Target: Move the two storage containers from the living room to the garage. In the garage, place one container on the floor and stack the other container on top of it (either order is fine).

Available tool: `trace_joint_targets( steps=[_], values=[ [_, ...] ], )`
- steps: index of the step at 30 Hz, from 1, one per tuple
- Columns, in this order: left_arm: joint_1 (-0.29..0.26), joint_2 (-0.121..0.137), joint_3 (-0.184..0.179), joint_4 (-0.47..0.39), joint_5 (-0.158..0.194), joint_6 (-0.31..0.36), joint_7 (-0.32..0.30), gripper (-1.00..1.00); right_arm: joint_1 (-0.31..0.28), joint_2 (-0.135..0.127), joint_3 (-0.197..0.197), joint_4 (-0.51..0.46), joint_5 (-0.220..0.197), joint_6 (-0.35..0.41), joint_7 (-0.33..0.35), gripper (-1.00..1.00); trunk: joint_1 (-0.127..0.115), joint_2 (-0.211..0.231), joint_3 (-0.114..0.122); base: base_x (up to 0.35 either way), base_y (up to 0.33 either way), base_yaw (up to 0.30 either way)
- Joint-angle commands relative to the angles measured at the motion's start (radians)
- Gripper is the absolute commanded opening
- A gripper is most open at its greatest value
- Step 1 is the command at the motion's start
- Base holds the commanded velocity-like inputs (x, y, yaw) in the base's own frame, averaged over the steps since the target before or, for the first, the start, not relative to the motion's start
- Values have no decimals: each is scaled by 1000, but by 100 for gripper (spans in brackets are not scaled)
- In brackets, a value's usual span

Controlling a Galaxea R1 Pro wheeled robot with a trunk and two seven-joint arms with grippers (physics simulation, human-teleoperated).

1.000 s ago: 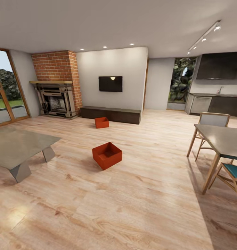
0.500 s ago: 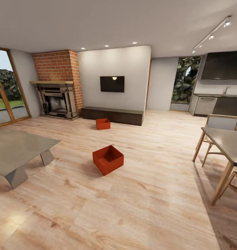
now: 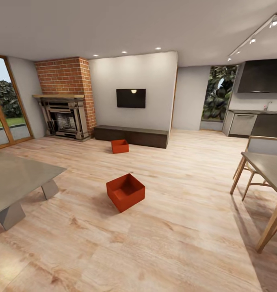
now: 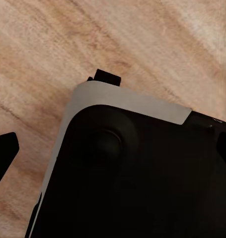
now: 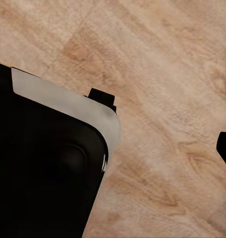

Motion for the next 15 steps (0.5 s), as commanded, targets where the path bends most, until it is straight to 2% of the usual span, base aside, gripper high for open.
trace_joint_targets(
  steps=[1, 15],
  values=[
    [0, 0, 3, -1, 2, 3, 1, 100, -1, 0, 6, 3, -1, -6, 1, 100, 1, 0, -1, 316, 0, 0],
    [0, -1, 3, -1, 2, 3, 1, 100, -1, -4, 6, 3, 6, -8, -5, 100, 1, 0, -1, 316, -22, 0]
  ],
)
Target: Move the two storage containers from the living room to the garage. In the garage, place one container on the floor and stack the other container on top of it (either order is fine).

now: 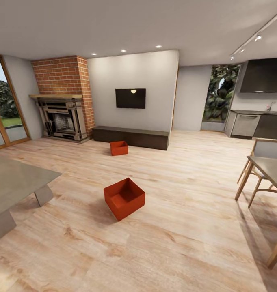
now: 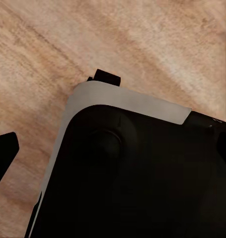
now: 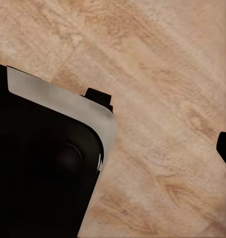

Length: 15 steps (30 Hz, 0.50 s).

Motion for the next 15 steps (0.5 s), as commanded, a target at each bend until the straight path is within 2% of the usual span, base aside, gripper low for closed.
trace_joint_targets(
  steps=[1, 15],
  values=[
    [0, 0, 3, -1, 2, 3, 1, 100, -1, 0, 6, 3, -2, -6, 1, 100, 1, 0, -1, 316, -92, 0],
    [0, 1, 3, 0, 2, 2, 1, 100, -1, 2, 5, 3, -7, -5, 1, 100, 1, 0, -1, 316, -147, 1]
  ],
)
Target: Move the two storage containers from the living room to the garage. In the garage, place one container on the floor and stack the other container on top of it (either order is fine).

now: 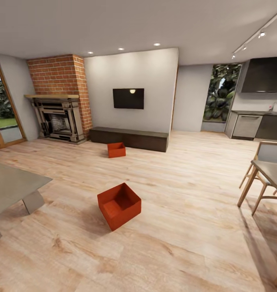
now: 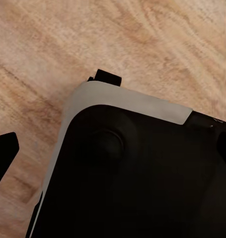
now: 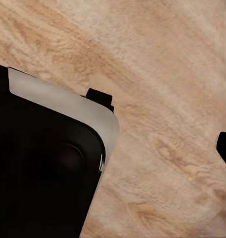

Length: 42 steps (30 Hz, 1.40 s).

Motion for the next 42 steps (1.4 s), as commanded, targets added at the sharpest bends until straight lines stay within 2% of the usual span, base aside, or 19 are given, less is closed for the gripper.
trace_joint_targets(
  steps=[1, 42],
  values=[
    [0, 0, 3, -1, 2, 3, 1, 100, -1, 0, 6, 3, -1, -6, 1, 100, 1, -1, -1, 316, -154, 59],
    [0, -1, 4, 2, 2, 0, 1, 100, -1, 0, 6, 3, -2, -5, 1, 100, 1, -1, -1, 306, -178, 258]
  ],
)
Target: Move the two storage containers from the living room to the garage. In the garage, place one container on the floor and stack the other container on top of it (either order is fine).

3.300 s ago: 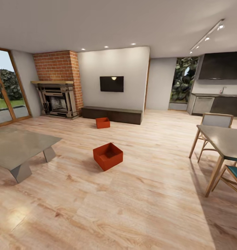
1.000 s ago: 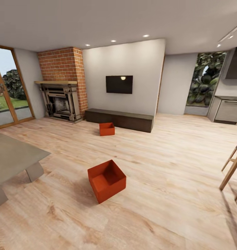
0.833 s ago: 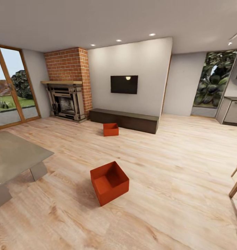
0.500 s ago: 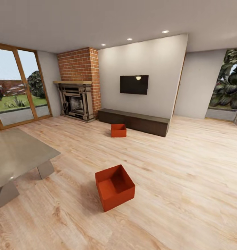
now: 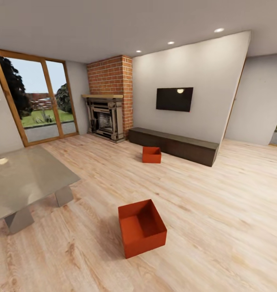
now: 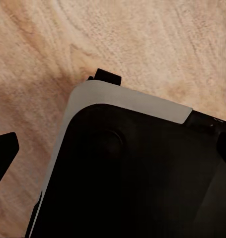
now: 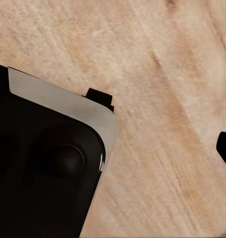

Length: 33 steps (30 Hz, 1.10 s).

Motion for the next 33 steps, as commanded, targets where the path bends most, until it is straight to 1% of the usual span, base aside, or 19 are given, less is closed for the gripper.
trace_joint_targets(
  steps=[1, 11, 33],
  values=[
    [0, 0, 3, -1, 2, 3, 1, 100, -1, 0, 6, 3, -1, -6, 2, 100, 0, -1, -1, 290, -210, 254],
    [0, 0, 3, -1, 2, 3, 1, 100, -1, 0, 6, 3, -2, -6, 1, 100, 0, -1, -1, 290, -209, 211],
    [0, 0, 3, 0, 2, 3, 1, 100, -1, 1, 6, 3, -7, -6, 0, 100, 0, -1, -1, 290, -195, 146]
  ],
)
